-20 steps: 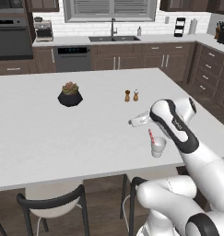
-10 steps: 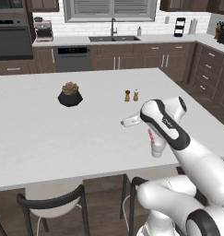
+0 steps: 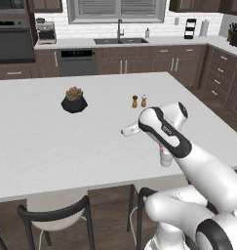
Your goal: Take a straw from the drawer in front and place it inside the glass cup on the dining counter.
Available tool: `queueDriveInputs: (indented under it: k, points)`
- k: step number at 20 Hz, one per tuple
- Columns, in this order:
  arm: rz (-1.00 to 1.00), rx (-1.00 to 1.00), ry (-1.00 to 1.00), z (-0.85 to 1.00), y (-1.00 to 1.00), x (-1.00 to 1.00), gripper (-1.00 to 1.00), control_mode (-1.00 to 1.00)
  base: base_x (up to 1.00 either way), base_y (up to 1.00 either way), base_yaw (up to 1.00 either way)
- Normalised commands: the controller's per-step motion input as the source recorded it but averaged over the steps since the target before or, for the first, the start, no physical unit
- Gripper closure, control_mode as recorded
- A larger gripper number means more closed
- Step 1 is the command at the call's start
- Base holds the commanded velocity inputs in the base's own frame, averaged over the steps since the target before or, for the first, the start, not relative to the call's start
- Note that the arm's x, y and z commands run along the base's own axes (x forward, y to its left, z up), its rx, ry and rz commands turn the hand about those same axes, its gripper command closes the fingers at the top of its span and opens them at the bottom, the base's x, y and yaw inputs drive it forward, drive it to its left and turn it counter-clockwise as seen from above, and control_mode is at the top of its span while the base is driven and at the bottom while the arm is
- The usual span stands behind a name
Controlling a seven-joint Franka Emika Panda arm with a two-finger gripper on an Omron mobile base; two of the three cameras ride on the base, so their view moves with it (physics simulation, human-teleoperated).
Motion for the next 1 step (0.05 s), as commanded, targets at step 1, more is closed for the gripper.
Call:
queueDriveInputs:
  k: [1]
  points:
    - [0.00, -0.02, 0.01, -0.05, 0.18, 0.02, -1.00, -1.00, 0.00, 0.00, 0.00]
